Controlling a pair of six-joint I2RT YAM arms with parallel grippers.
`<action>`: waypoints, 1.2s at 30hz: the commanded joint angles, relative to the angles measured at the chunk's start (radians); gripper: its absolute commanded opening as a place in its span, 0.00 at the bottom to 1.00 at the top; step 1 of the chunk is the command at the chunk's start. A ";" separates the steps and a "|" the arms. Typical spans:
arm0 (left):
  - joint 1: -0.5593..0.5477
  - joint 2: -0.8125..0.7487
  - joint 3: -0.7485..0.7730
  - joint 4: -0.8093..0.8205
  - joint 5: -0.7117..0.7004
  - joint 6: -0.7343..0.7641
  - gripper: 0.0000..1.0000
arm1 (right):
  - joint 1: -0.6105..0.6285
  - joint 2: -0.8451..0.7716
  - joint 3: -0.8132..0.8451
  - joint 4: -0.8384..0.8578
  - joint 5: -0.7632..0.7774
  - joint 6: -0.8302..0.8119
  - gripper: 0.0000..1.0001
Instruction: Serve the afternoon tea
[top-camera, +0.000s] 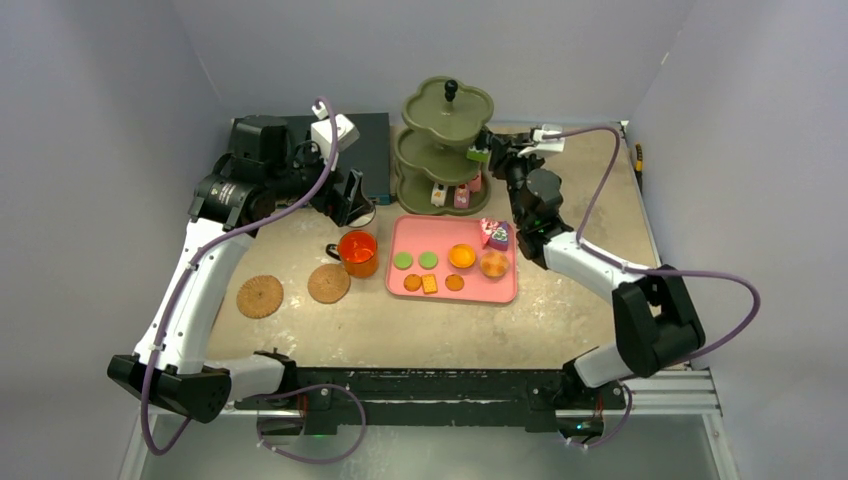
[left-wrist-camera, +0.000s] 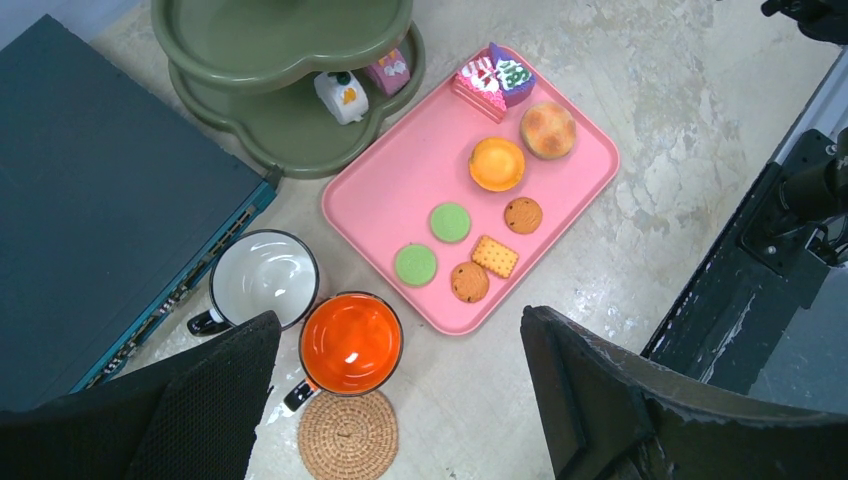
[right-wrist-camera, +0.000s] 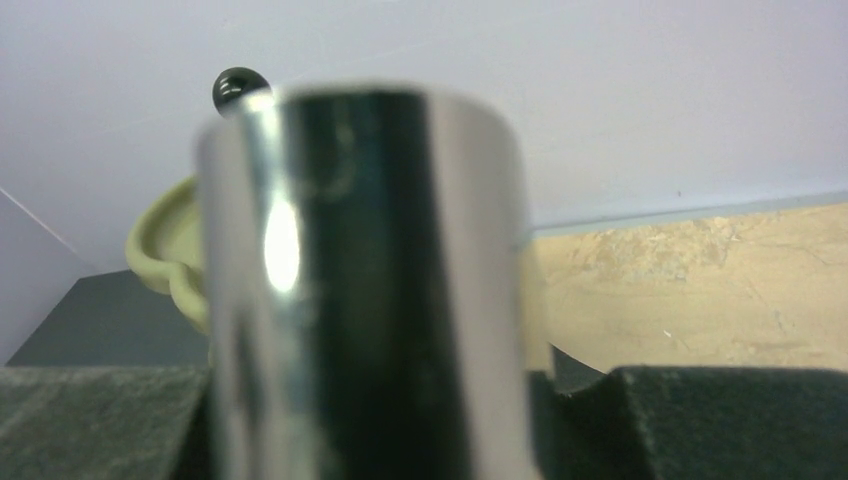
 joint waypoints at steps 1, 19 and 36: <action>0.004 -0.008 0.020 0.004 0.013 0.013 0.90 | -0.015 0.048 0.085 0.113 -0.024 0.020 0.19; 0.005 0.006 0.033 -0.012 0.016 0.029 0.90 | -0.036 0.256 0.217 0.153 -0.043 0.010 0.28; 0.005 0.001 0.026 -0.007 0.021 0.023 0.91 | -0.037 0.017 0.049 0.076 -0.050 -0.012 0.59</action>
